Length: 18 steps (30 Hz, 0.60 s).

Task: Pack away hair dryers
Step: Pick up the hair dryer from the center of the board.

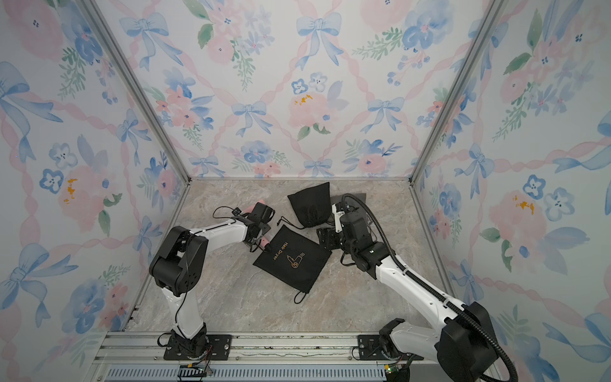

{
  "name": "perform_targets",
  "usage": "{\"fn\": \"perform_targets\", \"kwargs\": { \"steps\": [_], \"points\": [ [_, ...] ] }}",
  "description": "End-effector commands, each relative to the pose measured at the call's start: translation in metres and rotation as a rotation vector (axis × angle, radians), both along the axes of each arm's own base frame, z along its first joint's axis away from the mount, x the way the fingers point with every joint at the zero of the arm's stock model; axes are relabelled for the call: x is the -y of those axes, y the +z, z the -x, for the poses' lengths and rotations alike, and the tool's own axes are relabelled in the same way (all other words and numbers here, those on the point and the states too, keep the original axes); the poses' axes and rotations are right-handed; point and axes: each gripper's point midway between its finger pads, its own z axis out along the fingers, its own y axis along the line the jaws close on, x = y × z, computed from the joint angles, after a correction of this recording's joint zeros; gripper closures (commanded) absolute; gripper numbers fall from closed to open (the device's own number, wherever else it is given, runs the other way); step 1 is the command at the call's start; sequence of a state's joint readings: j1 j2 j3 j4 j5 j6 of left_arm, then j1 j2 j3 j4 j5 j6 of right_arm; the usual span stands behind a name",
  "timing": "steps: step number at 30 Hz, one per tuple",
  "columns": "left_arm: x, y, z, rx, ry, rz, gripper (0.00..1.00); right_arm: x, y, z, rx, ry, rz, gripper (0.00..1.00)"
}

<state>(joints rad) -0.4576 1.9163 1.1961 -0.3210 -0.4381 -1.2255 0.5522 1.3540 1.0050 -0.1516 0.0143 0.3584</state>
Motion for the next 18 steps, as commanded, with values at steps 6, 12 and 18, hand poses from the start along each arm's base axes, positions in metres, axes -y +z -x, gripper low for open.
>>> {"fn": "perform_targets", "kwargs": {
  "steps": [6, 12, 18],
  "points": [
    [-0.011, -0.024, 0.003, -0.087, -0.034, -0.081, 0.51, 0.0, 0.002, -0.001, -0.015, 0.003, -0.003, 0.19],
    [-0.013, -0.014, -0.005, -0.071, -0.078, -0.129, 0.83, 0.007, 0.01, 0.002, -0.01, -0.013, 0.015, 0.19],
    [-0.023, 0.039, -0.015, 0.018, -0.144, -0.201, 0.87, 0.012, 0.019, 0.006, -0.001, -0.021, 0.013, 0.19]
  ]
}}
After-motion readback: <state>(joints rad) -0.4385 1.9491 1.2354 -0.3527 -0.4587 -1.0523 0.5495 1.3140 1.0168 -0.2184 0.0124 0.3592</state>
